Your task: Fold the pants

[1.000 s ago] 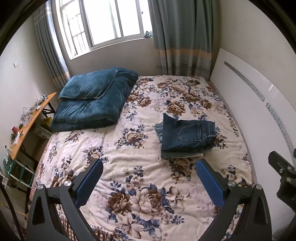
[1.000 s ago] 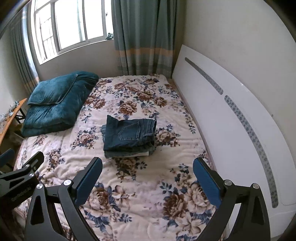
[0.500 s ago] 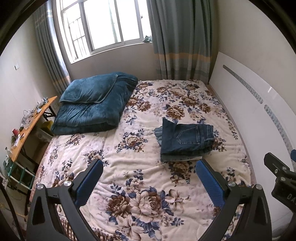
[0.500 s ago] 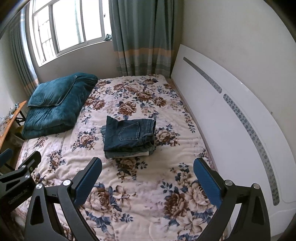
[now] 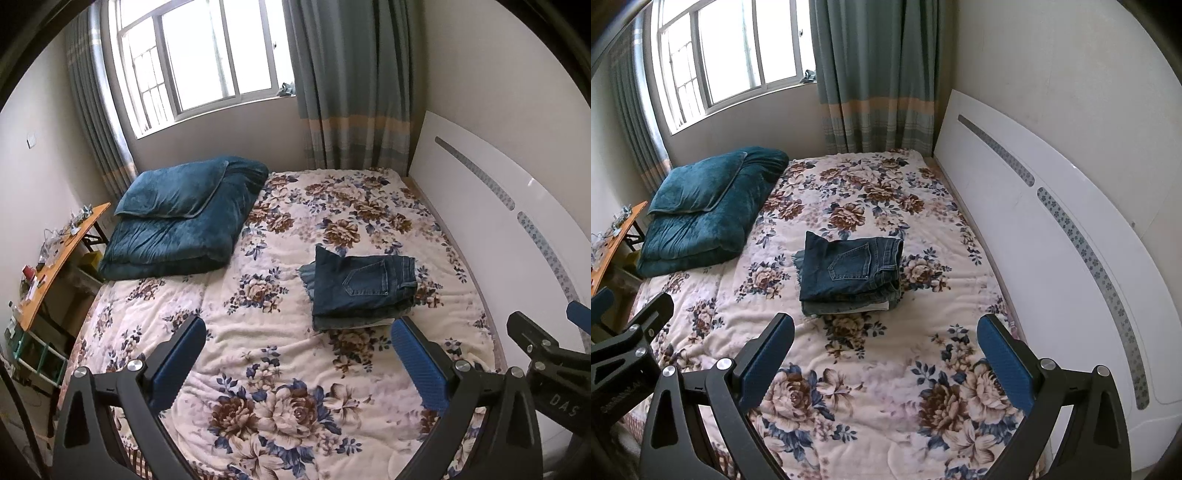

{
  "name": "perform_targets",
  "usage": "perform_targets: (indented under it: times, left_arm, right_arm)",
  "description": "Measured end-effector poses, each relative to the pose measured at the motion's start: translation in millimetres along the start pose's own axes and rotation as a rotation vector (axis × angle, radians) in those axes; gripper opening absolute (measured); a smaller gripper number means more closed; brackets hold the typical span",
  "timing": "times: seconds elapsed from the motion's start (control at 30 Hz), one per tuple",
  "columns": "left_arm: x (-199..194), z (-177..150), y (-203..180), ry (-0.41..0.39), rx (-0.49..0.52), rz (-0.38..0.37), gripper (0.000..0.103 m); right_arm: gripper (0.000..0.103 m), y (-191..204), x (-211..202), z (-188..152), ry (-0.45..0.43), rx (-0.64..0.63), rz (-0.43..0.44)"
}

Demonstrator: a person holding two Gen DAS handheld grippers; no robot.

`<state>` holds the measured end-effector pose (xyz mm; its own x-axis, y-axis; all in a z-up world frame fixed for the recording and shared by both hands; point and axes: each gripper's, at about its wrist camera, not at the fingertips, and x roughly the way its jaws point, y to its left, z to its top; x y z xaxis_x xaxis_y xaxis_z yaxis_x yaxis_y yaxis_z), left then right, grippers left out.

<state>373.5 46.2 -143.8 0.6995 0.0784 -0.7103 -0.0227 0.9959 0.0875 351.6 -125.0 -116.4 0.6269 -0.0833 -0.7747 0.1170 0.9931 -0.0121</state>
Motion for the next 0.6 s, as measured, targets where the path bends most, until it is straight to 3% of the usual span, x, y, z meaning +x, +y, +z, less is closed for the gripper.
perform_targets:
  times: [0.6]
  left_arm:
    - [-3.8,-1.2,-3.4,-0.003,0.0,0.002,0.103]
  right_arm:
    - [0.101,-3.3,-3.1,-2.4,-0.002,0.003,0.002]
